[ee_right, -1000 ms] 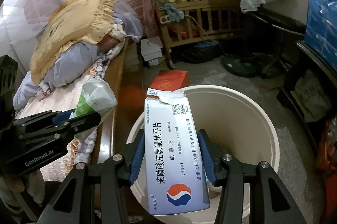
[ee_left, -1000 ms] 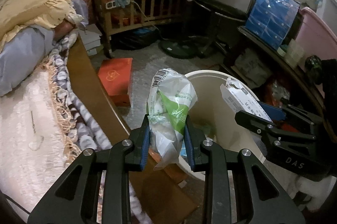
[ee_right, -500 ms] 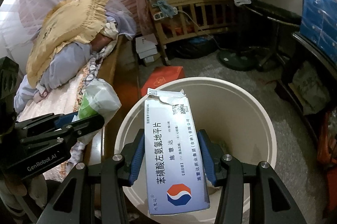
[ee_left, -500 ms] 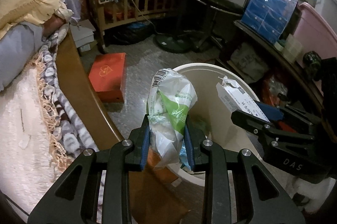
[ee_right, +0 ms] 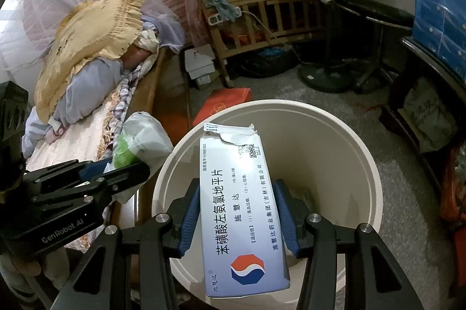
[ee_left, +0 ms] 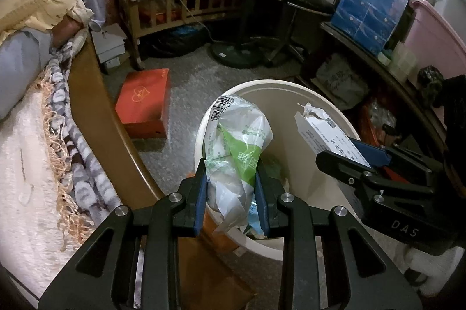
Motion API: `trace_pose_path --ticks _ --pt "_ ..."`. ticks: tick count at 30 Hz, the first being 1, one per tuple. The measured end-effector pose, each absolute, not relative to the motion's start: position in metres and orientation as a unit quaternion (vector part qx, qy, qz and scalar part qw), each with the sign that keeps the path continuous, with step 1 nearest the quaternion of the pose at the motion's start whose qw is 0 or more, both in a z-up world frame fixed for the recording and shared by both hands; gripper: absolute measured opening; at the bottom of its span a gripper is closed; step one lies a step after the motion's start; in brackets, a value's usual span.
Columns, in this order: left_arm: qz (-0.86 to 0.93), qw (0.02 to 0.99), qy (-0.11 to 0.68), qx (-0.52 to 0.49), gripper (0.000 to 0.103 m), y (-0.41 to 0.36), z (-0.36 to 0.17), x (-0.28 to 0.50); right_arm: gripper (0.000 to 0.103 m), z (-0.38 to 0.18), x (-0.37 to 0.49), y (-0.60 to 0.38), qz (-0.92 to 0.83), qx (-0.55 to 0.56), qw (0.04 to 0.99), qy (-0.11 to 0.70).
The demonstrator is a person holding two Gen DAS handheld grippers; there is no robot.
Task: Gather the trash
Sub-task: 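Lower both items into the bucket and open both tools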
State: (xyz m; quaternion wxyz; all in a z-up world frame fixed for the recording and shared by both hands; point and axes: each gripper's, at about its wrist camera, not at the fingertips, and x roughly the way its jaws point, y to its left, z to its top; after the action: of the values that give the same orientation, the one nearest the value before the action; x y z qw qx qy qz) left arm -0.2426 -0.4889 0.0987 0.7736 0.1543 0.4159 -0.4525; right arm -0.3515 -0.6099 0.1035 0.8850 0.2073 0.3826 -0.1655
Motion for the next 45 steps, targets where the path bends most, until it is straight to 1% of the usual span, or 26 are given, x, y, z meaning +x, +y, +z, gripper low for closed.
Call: trace_pose_path --ticks 45 --pt "-0.451 0.768 0.424 0.163 0.026 -0.495 0.085 -0.240 0.047 0.092 -0.352 -0.615 -0.168 0.222 0.878 0.390"
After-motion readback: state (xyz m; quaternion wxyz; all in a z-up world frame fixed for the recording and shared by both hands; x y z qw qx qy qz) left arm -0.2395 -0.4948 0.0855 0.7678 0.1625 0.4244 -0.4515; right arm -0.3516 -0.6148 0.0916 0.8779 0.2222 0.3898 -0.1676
